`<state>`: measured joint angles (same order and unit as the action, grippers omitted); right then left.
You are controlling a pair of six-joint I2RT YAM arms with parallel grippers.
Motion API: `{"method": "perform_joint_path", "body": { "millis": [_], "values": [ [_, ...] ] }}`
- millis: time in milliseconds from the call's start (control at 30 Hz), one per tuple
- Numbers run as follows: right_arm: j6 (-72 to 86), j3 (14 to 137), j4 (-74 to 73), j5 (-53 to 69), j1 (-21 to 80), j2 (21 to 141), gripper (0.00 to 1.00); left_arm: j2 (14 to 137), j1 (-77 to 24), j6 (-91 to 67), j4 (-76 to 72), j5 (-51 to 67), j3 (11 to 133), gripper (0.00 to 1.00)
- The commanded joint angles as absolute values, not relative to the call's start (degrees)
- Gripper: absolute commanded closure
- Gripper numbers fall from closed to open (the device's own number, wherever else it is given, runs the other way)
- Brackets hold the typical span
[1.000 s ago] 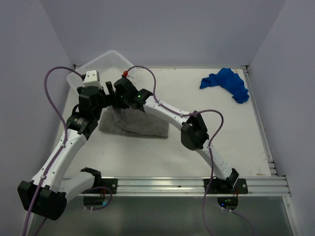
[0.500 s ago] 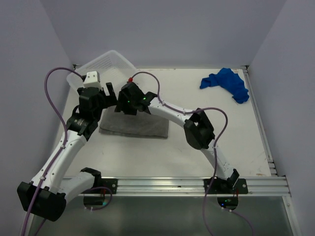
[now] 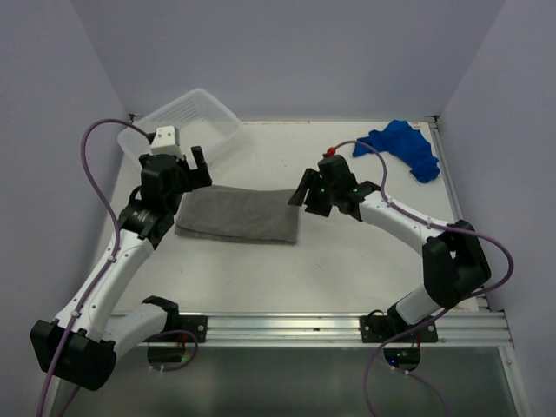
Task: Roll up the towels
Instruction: Fold the towel
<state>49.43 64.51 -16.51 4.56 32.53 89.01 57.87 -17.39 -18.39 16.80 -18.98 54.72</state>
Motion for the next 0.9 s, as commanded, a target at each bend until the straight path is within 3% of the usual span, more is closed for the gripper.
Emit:
{"method": "perform_joint_path", "body": {
  "millis": [0,367,867],
  "values": [
    [48.4,56.5,-14.1,9.5,33.4,88.9,0.37,58.7,-18.5,-18.1,12.0,-15.2,53.6,0.01],
    [52.3,46.1,1.2,14.3,33.4,92.1,0.37,67.4,-20.6,-28.1,11.2,-7.5,50.1,0.05],
    [54.4,43.9,4.5,19.7,33.3,88.5,0.38,76.3,-20.7,-33.8,2.4,-12.3,39.8,0.07]
  ]
}}
